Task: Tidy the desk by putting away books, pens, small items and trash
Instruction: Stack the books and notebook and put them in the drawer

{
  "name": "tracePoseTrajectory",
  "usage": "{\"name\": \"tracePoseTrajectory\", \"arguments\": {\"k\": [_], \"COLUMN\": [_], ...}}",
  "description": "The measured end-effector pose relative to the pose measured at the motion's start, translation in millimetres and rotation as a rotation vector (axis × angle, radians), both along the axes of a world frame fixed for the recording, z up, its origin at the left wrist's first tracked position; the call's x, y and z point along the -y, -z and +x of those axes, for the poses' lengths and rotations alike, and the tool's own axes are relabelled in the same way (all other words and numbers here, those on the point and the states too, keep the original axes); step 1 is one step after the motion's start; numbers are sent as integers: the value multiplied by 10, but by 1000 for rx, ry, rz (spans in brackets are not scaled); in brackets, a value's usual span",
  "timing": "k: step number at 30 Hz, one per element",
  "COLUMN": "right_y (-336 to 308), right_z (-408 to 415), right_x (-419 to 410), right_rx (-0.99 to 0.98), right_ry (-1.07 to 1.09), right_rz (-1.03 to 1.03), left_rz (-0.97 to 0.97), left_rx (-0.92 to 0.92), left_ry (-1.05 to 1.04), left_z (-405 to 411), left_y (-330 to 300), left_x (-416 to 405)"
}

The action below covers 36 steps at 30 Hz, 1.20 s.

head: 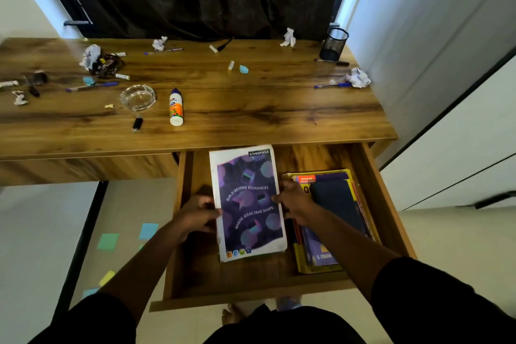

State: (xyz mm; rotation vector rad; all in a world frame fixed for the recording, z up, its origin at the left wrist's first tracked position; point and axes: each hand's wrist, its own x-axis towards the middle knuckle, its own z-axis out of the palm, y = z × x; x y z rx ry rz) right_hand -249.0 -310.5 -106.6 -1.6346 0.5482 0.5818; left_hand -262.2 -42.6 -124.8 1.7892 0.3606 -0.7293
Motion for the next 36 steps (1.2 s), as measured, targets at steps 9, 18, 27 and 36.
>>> {"name": "tracePoseTrajectory", "arguments": {"k": [9,18,27,36], "right_y": [359,433,426,325], "right_z": [-287,-268,-319,-406], "right_x": [-36,17,106,139], "right_rx": [-20,154,216,235], "right_ry": [-268,-537,-763,-780], "right_rz": [-369,-764,-919,-905], "left_rz": [190,476,515,490], "left_rx": [2,126,193,210], "left_ry": [31,21,253,388], "left_z": [-311,-336,-427,-443], "left_y": [268,363,257,254], "left_x": [268,336,411,394]}}
